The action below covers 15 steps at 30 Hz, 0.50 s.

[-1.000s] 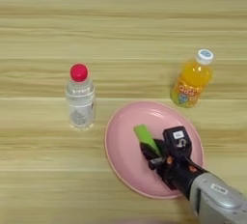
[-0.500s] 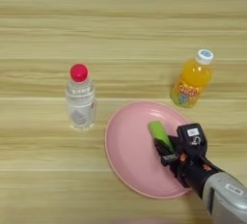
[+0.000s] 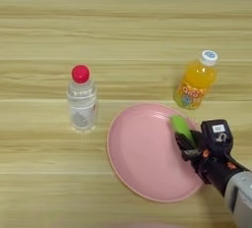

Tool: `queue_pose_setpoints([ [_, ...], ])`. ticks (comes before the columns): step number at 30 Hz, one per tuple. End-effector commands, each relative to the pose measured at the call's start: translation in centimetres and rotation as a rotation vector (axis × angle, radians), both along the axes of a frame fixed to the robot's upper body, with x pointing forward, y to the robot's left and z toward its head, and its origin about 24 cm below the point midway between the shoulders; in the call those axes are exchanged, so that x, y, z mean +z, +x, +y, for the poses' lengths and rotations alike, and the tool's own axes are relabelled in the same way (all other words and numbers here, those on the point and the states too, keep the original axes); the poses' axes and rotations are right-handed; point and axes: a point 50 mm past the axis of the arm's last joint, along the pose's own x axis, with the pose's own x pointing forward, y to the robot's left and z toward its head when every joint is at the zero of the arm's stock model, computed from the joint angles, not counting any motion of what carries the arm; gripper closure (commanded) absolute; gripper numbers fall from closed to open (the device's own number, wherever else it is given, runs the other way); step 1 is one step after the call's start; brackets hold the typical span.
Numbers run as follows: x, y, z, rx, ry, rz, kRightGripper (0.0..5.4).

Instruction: Move the objects on the table

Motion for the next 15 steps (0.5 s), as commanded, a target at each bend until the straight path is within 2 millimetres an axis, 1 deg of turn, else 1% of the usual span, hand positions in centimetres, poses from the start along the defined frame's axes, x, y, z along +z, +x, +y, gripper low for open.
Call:
queue_pose_setpoints([
  [1, 1.5, 0.5, -1.0, -0.022, -0.032, -0.096, 4.00],
  [15, 1.8, 0.1, -3.9, -0.107, -0.079, -0.101, 4.00],
])
